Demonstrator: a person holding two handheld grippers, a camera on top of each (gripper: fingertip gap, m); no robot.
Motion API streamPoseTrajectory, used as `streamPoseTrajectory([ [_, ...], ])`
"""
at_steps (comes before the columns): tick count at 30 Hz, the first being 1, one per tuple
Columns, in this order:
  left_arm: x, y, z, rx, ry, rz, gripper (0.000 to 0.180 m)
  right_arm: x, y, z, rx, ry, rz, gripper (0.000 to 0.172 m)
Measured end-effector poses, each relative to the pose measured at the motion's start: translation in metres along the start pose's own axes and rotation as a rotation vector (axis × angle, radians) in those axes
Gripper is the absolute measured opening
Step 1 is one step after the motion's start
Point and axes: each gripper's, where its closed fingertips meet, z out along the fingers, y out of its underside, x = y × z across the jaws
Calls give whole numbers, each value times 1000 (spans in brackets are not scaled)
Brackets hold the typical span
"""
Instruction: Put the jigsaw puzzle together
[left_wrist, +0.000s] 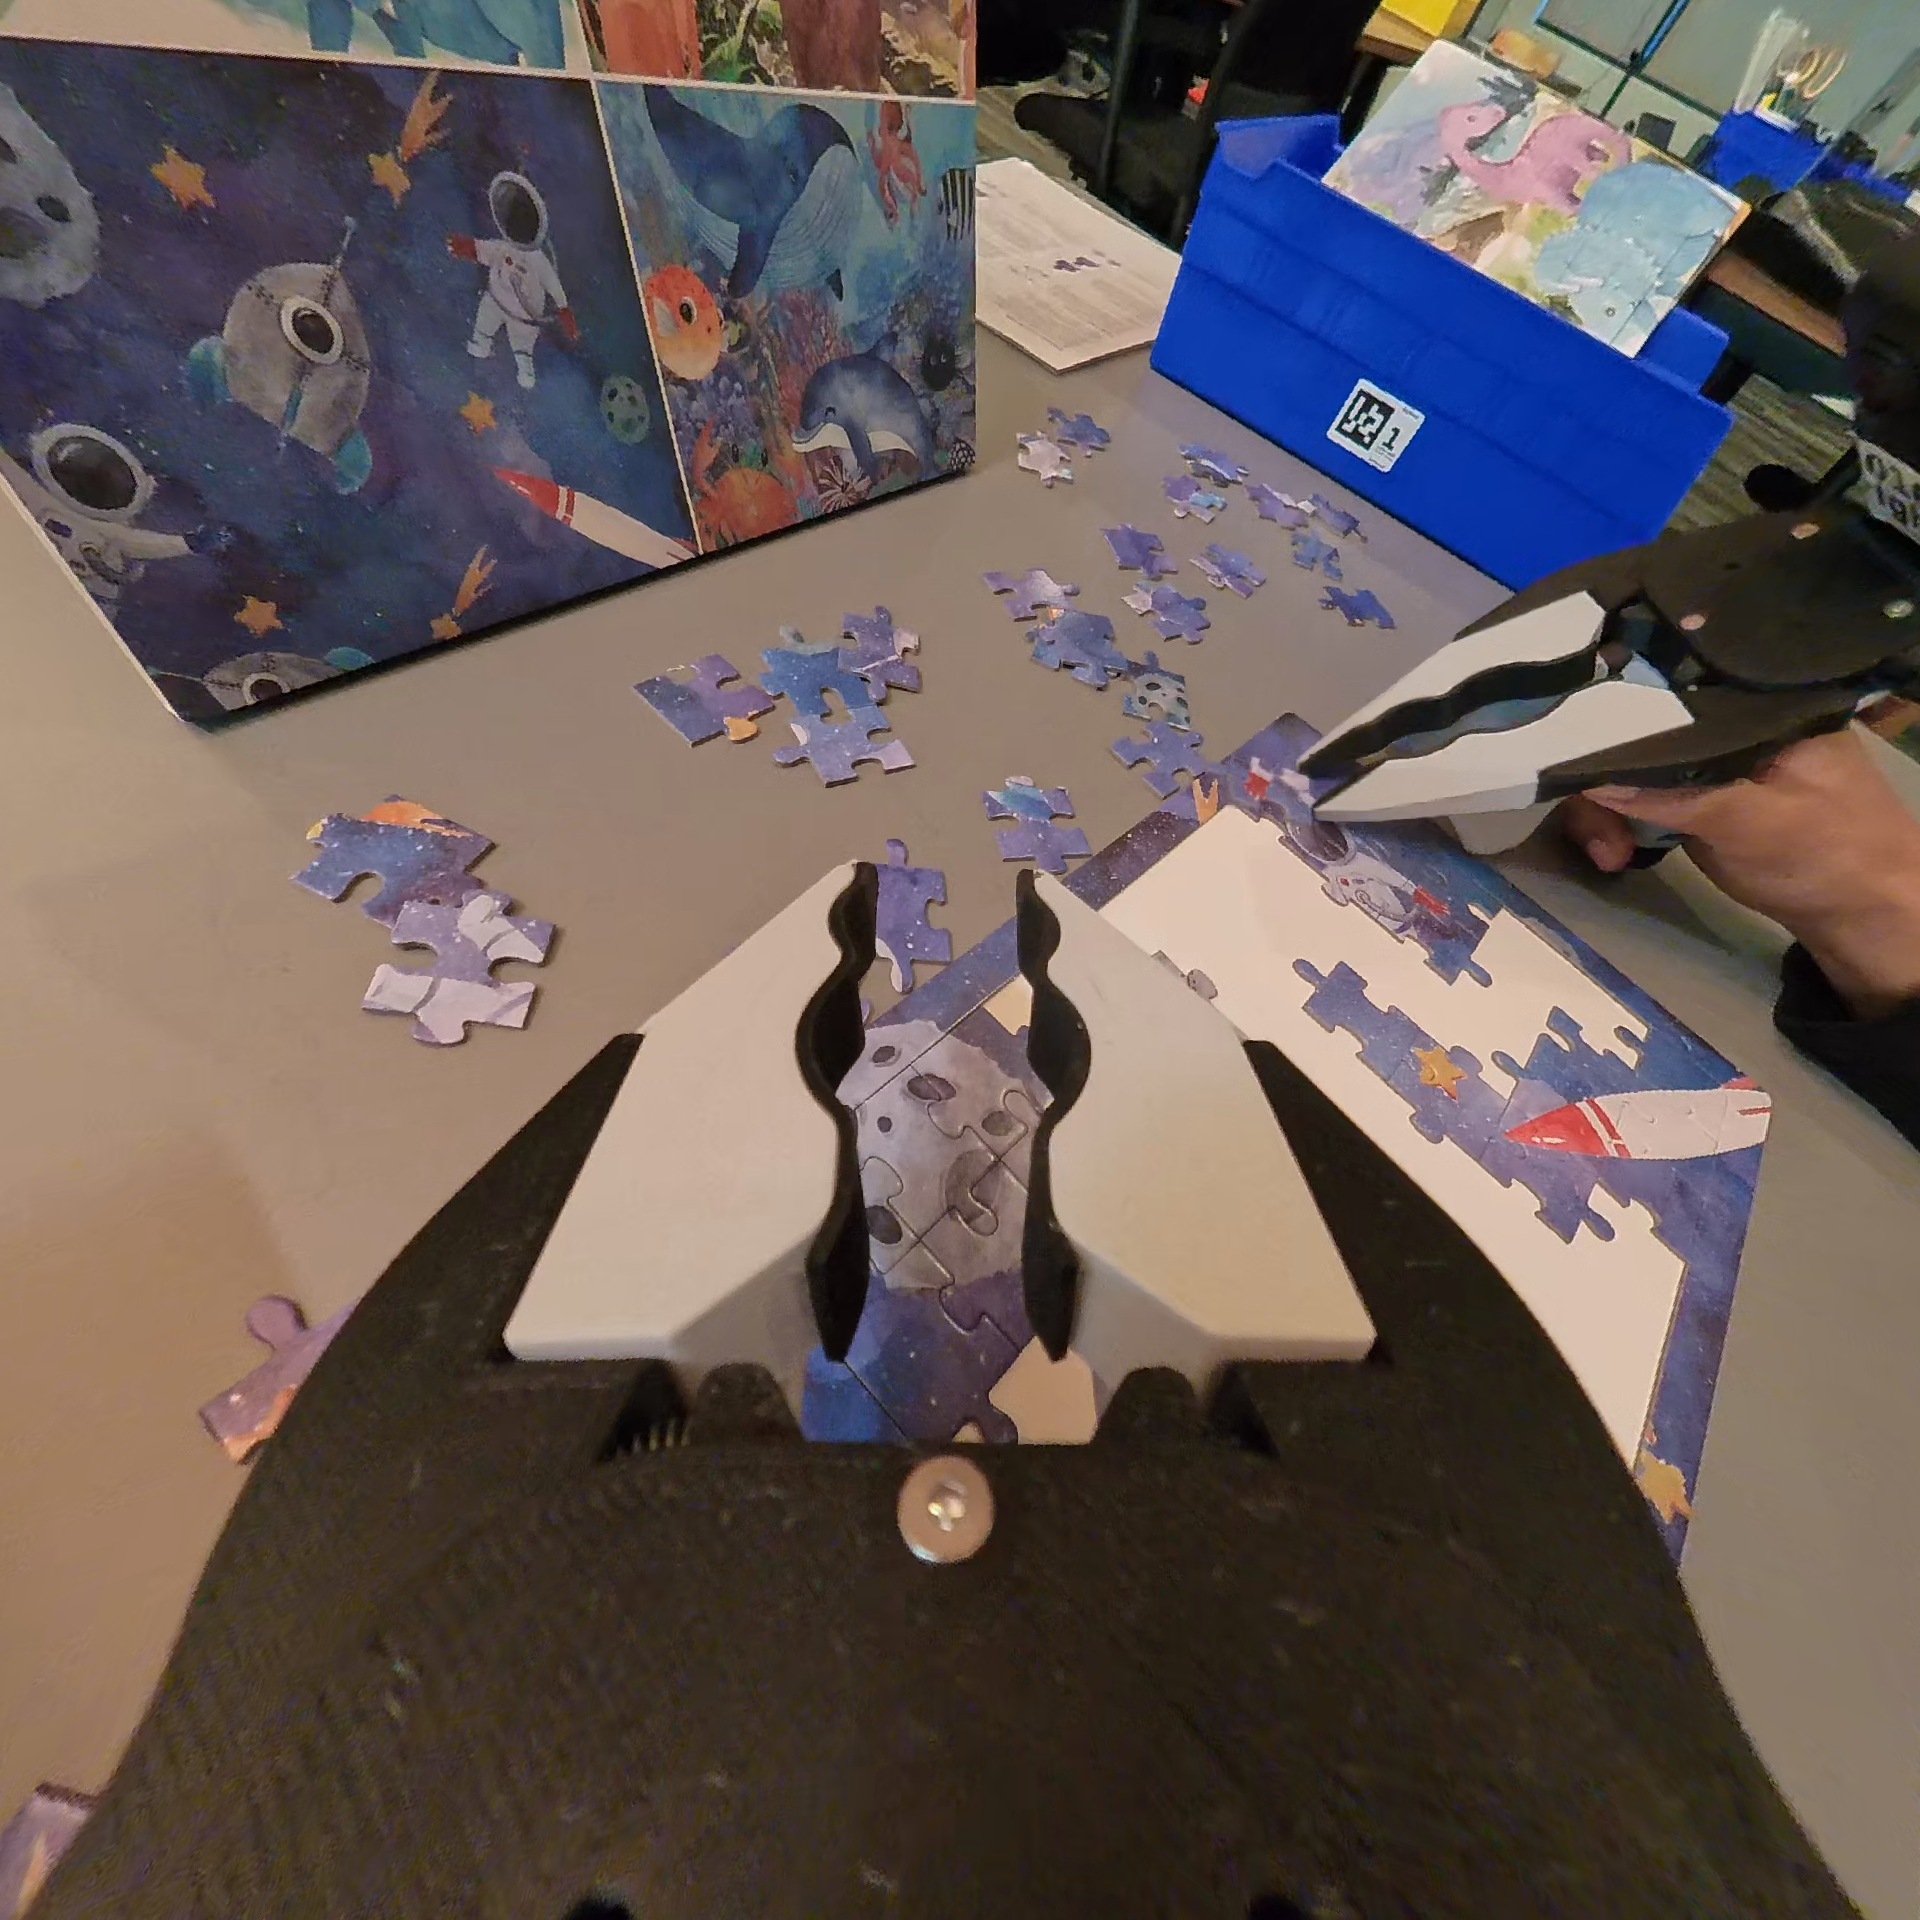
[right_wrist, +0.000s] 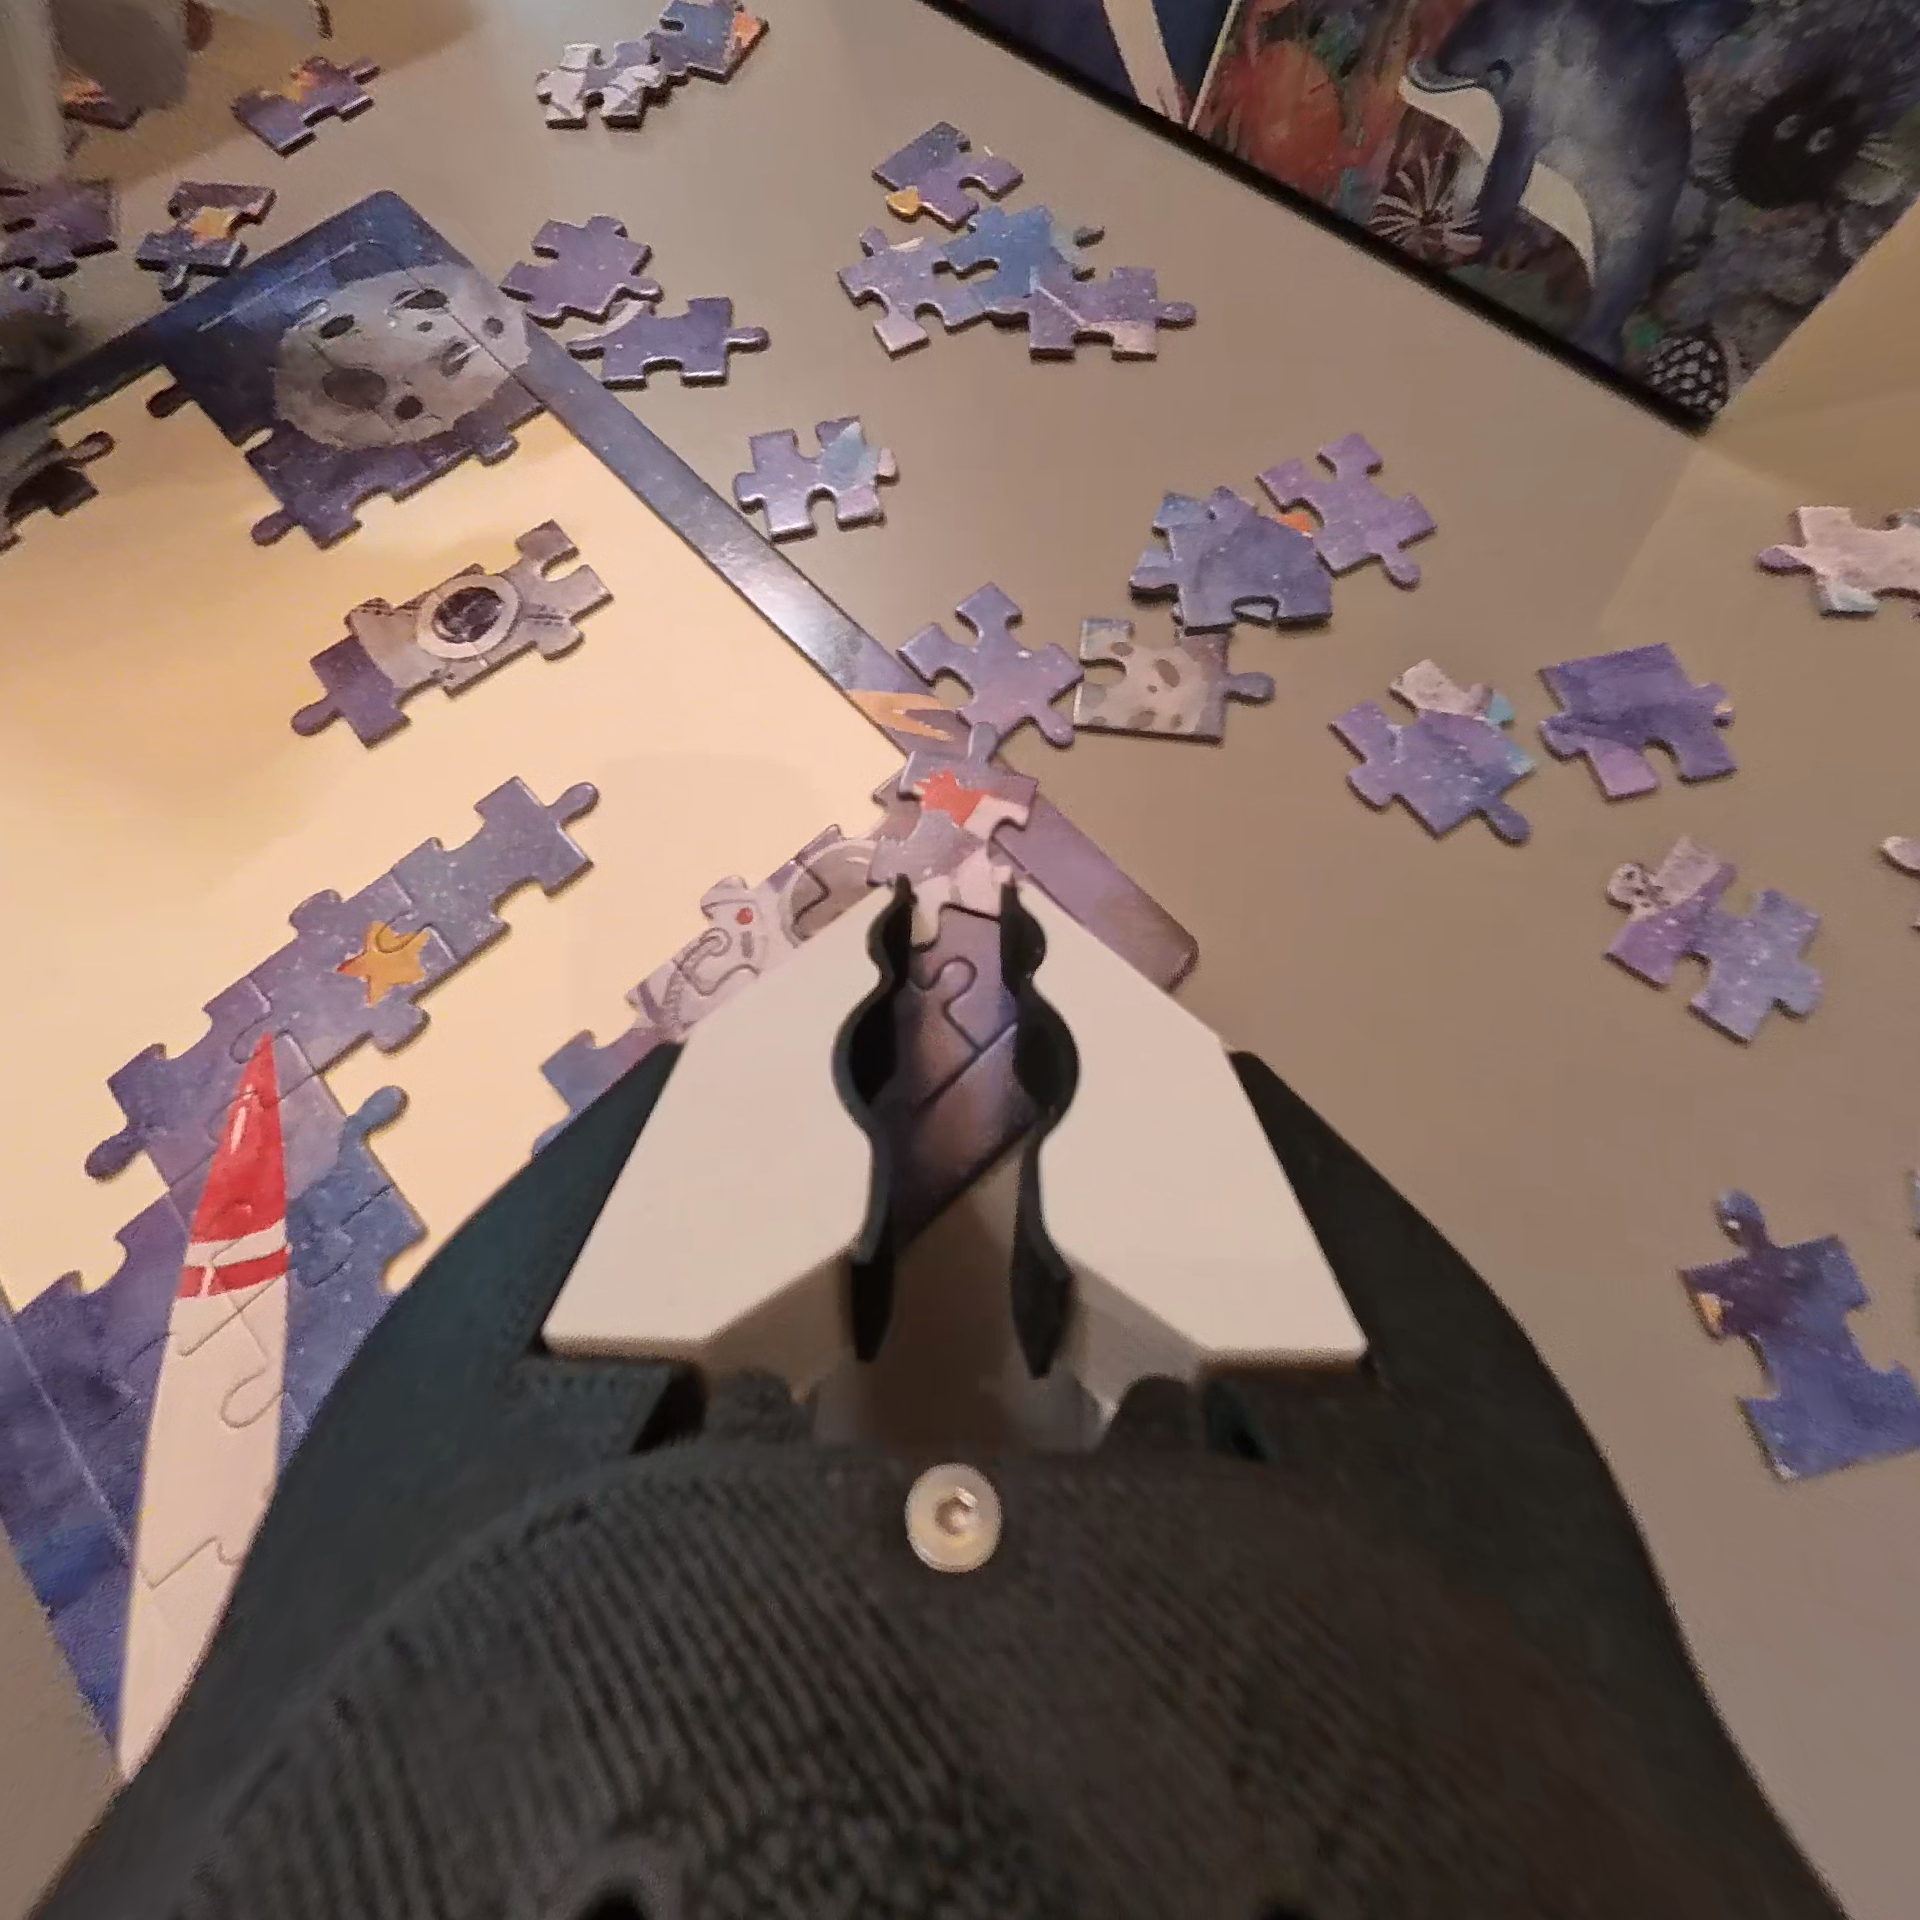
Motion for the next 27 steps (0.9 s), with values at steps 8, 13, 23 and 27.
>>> streamPoseTrajectory([
  [8,11,3,5,-21,24,22,26,-39,-3,2,5,-144,-88,14],
  [13,47,15,21,-96,148,5,30,-40,-7,-4,50,-82,-167,17],
  [23,116,41,71,-275,191,191,53,-12,-3,-25,98,-8,-57,22],
  [27,110,43,86,-342,113,319,52,-9,-6,-34,142,-4,-25,23],
])
